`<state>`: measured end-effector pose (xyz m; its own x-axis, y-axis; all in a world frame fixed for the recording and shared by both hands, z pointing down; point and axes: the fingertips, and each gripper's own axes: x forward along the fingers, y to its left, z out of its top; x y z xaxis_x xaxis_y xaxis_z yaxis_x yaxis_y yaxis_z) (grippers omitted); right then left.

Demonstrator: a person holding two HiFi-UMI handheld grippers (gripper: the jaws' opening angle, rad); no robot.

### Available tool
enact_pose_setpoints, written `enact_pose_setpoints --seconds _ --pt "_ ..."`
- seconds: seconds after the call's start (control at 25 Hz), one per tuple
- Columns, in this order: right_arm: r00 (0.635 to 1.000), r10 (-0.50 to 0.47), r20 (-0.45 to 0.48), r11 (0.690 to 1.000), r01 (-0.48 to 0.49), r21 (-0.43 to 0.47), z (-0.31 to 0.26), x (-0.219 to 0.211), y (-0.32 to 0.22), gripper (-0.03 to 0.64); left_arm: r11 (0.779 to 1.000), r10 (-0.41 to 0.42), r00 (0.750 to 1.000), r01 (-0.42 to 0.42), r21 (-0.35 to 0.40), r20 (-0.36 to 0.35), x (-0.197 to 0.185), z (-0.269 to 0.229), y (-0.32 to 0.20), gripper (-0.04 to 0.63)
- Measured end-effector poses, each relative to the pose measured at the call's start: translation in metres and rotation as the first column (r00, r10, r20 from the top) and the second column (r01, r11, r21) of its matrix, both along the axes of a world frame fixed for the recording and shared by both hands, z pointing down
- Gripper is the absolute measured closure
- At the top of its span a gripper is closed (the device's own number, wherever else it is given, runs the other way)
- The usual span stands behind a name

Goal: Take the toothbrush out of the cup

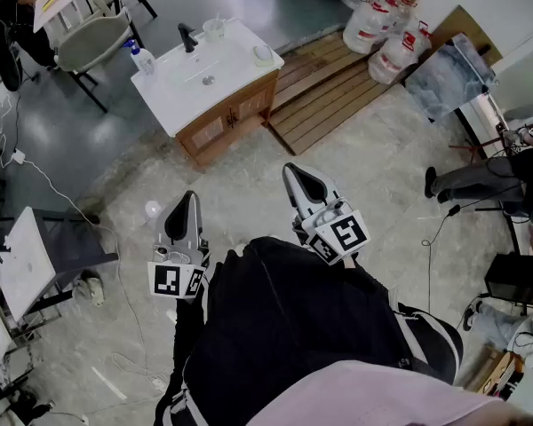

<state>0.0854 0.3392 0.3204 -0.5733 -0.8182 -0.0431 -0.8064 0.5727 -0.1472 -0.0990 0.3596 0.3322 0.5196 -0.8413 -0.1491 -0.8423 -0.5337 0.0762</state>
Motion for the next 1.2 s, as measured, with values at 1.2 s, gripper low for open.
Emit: enact_pose_setpoints --seconds 1.2 --pt "0.999 0.024 0.022 1.0 -0.024 -0.015 0.006 0.074 -0.016 0.54 0.998 0.058 0.998 -0.058 -0.007 0.003 0.08 0.002 -0.028 0.592"
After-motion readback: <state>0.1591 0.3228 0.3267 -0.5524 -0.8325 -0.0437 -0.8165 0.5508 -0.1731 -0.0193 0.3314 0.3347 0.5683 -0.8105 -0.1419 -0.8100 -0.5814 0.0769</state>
